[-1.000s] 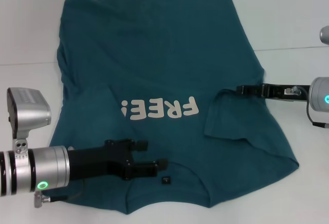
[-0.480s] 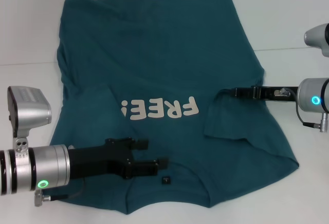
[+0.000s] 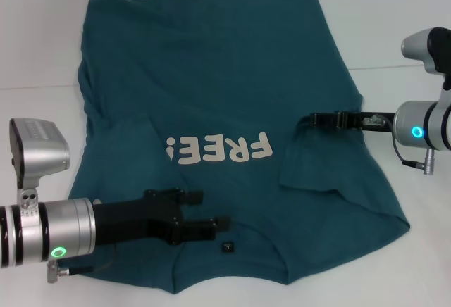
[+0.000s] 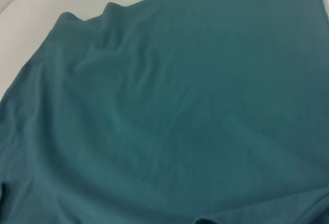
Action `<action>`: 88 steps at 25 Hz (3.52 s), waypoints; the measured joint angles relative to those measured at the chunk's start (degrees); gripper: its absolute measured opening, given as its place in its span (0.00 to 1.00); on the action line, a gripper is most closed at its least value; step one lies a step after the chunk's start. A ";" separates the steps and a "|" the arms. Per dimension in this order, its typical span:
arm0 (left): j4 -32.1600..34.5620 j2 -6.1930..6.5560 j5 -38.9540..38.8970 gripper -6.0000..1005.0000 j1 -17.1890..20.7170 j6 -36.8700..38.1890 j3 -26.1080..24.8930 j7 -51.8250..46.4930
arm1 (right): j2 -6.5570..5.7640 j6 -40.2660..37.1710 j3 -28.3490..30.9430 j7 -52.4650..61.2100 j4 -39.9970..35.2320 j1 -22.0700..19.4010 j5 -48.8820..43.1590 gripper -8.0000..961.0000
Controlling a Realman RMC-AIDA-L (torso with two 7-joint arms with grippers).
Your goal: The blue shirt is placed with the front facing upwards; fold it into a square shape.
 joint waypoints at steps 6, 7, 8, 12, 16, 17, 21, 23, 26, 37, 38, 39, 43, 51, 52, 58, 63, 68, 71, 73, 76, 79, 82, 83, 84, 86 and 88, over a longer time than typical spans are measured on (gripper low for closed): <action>0.06 0.00 0.00 0.87 0.00 -0.09 -0.10 0.03 | 0.05 2.79 -0.15 -4.07 2.68 1.62 4.62 0.85; 0.07 0.00 0.00 0.87 0.00 -0.10 -0.11 0.03 | 0.06 2.96 -0.15 -4.88 2.91 1.82 5.67 0.85; 0.07 0.00 0.00 0.87 0.00 -0.13 -0.11 0.03 | 0.06 3.07 -0.17 -5.40 3.02 2.04 6.39 0.85; 0.14 0.00 0.00 0.87 0.00 -0.20 -0.16 0.03 | 0.06 3.38 -0.25 -5.99 3.18 2.64 7.22 0.85; 0.10 0.00 0.00 0.87 0.00 -0.69 -0.21 0.03 | 0.06 4.11 -0.01 -6.84 2.59 2.70 7.47 0.85; 0.08 0.00 0.00 0.87 0.00 -0.81 -0.20 0.03 | 0.05 4.31 0.10 -7.16 2.42 2.70 7.66 0.85; 0.01 0.00 0.00 0.87 0.00 -0.89 -0.20 0.03 | -0.18 4.89 0.34 -8.26 1.24 2.06 9.27 0.85; -0.01 0.00 0.00 0.87 0.00 -0.89 -0.20 0.03 | -0.38 4.67 0.37 -8.88 0.64 1.52 10.62 0.85; 0.03 0.00 0.00 0.87 0.00 -0.89 -0.19 0.03 | -0.71 2.83 0.37 -8.88 0.37 1.00 11.39 0.85; 0.09 0.00 0.00 0.87 -0.53 -0.88 -0.11 -0.24 | -0.46 -4.28 0.34 -8.55 0.74 -1.25 11.33 0.85; 0.07 0.00 0.00 0.87 -0.56 -0.88 -0.11 -0.23 | -0.47 -4.64 0.35 -8.51 0.75 -1.46 11.34 0.85; 0.07 0.00 0.00 0.87 -0.59 -0.88 -0.11 -0.23 | -0.51 -4.87 0.36 -8.45 0.78 -1.65 11.34 0.85; 0.07 0.00 0.00 0.87 -0.64 -0.88 -0.11 -0.24 | -0.56 -4.77 0.30 -8.40 0.91 -1.91 11.31 0.85; 0.10 0.00 0.00 0.87 -0.79 -0.88 -0.11 -0.25 | 0.05 1.89 -0.54 -9.60 2.59 0.46 11.33 0.85; 0.09 0.00 0.00 0.87 -0.82 -0.88 -0.12 -0.23 | 0.11 2.96 -0.57 -10.08 3.21 1.04 11.39 0.85; -0.02 0.00 0.00 0.87 -0.75 -0.88 -0.20 -0.10 | 0.25 6.64 -0.60 -12.72 6.27 3.66 11.87 0.85; -0.02 0.00 0.00 0.87 -0.65 -0.88 -0.20 -0.08 | 0.33 5.83 -0.60 -13.08 5.75 3.49 12.61 0.85; -0.02 0.00 0.00 0.87 -0.56 -0.88 -0.20 -0.06 | 0.07 5.61 -0.29 -15.43 5.39 2.52 15.02 0.85; -0.02 0.00 0.00 0.87 -0.55 -0.88 -0.20 -0.06 | -0.01 5.19 -0.45 -15.88 4.54 1.84 15.73 0.85; -0.02 0.00 0.00 0.87 -0.60 -0.88 -0.20 -0.08 | -0.04 4.24 -0.47 -15.86 4.16 1.52 15.79 0.85; -0.02 0.00 0.00 0.87 -0.67 -0.88 -0.19 -0.10 | -0.10 2.55 -0.50 -15.52 4.05 0.99 15.80 0.85; 0.06 0.00 0.00 0.87 -0.73 -0.88 -0.20 -0.16 | -0.11 1.95 -0.54 -15.44 4.42 0.61 15.64 0.85; 0.13 0.00 0.00 0.87 -0.76 -0.89 -0.20 -0.24 | -0.05 1.47 -0.59 -15.45 4.73 0.13 15.48 0.85; 0.15 0.00 0.00 0.87 -0.76 -0.90 -0.20 -0.26 | -0.01 1.37 -0.60 -15.48 4.74 0.01 15.47 0.85; 0.17 0.00 0.00 0.87 -0.77 -0.93 -0.20 -0.28 | 0.00 1.34 -0.60 -15.51 4.75 -0.06 15.46 0.85; 0.22 0.00 -0.04 0.87 -0.78 -0.97 -0.20 -0.30 | 0.01 1.82 -0.61 -15.58 4.76 -0.10 15.45 0.85; 0.23 0.00 -0.09 0.87 -0.83 -0.98 -0.20 -0.31 | 0.07 3.36 -0.61 -15.80 4.77 0.09 15.44 0.85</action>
